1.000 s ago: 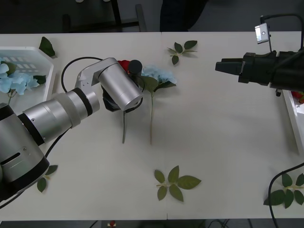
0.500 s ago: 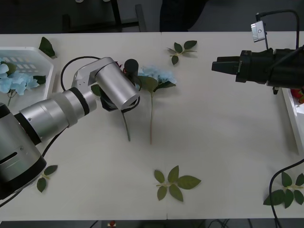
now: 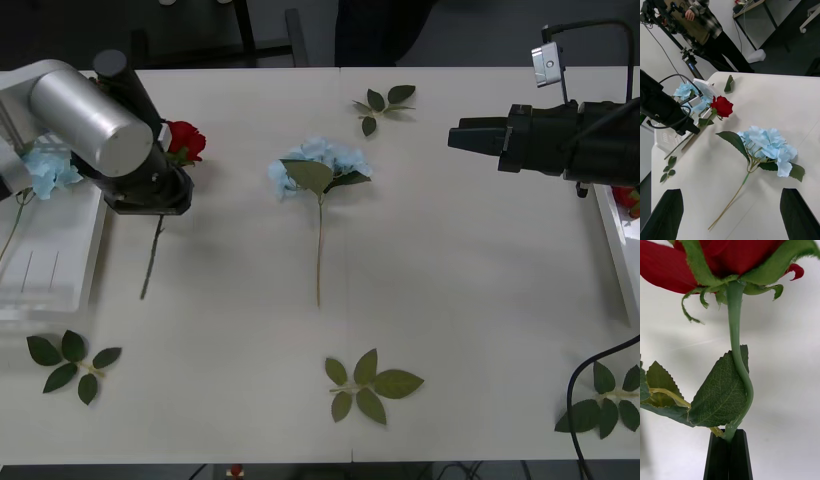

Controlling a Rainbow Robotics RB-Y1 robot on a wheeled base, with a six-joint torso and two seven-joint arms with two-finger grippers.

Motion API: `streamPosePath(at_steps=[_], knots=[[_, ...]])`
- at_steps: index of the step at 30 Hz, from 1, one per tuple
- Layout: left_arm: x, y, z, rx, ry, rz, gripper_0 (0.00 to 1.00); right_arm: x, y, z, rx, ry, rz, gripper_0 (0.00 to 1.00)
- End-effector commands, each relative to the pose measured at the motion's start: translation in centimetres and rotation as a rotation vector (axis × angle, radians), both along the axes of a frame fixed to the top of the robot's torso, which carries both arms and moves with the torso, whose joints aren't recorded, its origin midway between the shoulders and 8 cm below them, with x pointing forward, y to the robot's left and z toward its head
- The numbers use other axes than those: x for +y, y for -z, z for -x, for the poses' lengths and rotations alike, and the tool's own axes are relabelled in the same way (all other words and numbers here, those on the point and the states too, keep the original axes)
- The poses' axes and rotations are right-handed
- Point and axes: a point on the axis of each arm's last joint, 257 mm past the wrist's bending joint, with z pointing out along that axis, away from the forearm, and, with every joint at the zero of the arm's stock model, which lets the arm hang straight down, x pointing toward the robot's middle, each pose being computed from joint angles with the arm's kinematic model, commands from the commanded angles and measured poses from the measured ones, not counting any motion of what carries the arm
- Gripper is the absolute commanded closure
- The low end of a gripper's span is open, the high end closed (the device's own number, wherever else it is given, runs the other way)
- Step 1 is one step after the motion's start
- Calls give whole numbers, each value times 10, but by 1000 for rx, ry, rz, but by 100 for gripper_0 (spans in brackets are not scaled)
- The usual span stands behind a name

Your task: Place the red flowers into the right box and the blue flowers into the left box. If a person shows an open palm, hand one flower to the person first, then continue sorting.

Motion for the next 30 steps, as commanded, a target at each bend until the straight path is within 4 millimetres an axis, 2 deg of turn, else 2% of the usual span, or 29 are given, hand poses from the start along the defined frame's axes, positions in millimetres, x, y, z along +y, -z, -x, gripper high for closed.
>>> streamPosePath(at_steps=[1, 4, 7, 12, 16, 24, 30], knots=[[15, -34, 3, 0, 41, 52, 100, -5, -21, -1, -76, -10, 33, 25], [17, -53, 7, 13, 94, 95, 100, -5, -21, -1, -77, -10, 34, 25], [9, -77, 11, 23, 162, 165, 100, -4, -19, -1, -75, -11, 34, 25], [-11, -110, 9, -9, 289, 279, 100, -5, -20, -1, -76, -9, 34, 25], [-41, -134, 8, -54, 386, 467, 100, -5, -21, -1, -75, -9, 34, 25], [-77, -171, 10, -213, 664, 690, 100, -5, -20, -1, -69, -7, 32, 25], [-97, -185, 9, -358, 843, 767, 100, -5, -21, -1, -70, -9, 32, 25]])
